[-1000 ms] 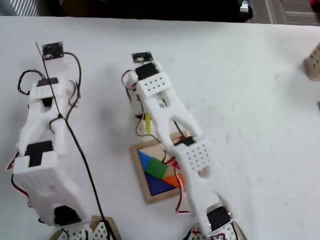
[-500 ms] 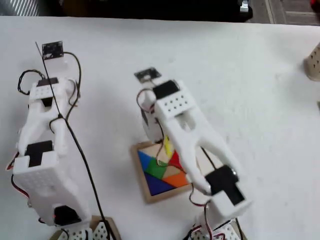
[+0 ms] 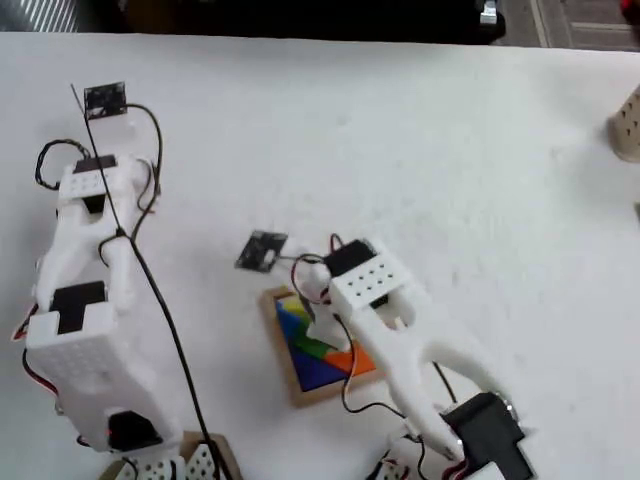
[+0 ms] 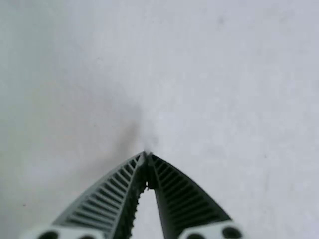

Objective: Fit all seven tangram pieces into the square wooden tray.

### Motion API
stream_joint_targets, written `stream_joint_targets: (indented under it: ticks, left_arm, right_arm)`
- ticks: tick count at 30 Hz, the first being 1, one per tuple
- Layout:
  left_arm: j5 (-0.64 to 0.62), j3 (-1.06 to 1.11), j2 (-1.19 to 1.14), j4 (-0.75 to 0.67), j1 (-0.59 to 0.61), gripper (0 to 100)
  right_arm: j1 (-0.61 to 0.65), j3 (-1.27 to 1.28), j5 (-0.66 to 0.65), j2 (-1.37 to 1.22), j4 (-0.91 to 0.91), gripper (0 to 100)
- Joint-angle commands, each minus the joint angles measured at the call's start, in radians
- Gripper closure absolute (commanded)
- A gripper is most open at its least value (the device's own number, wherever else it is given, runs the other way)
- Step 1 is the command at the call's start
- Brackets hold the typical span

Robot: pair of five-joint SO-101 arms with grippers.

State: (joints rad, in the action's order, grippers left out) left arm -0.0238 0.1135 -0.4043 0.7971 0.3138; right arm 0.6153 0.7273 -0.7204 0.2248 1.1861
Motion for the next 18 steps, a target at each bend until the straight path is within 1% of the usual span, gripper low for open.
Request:
stream_joint_targets:
  ticks: [1,3,4,8,11,14,18]
  left_arm:
    - [0.012,-0.046,0.005,-0.015,-0.004,97]
    - [0.012,-0.046,0.005,-0.015,-0.004,97]
    - [0.012,-0.046,0.005,-0.014,-0.004,97]
    - [0.012,-0.046,0.005,-0.014,-0.004,97]
    - [0.012,-0.046,0.005,-0.014,-0.004,97]
    - [0.012,-0.046,0.005,-0.015,-0.004,97]
    - [0.012,-0.046,0.005,-0.018,-0.004,97]
  right_arm:
    - [0.005,0.026,-0.118,0.039,-0.062,97.7]
    - [0.005,0.038,-0.138,0.039,-0.077,96.4]
    - [0.005,0.043,-0.135,0.039,-0.077,94.1]
    - [0.008,0.043,-0.135,0.039,-0.064,80.0]
    - [0.010,0.041,-0.135,0.041,-0.059,72.3]
    - [0.007,0.028,-0.126,0.050,-0.027,70.9]
    - [0.005,-0.066,-0.032,0.050,0.084,70.6]
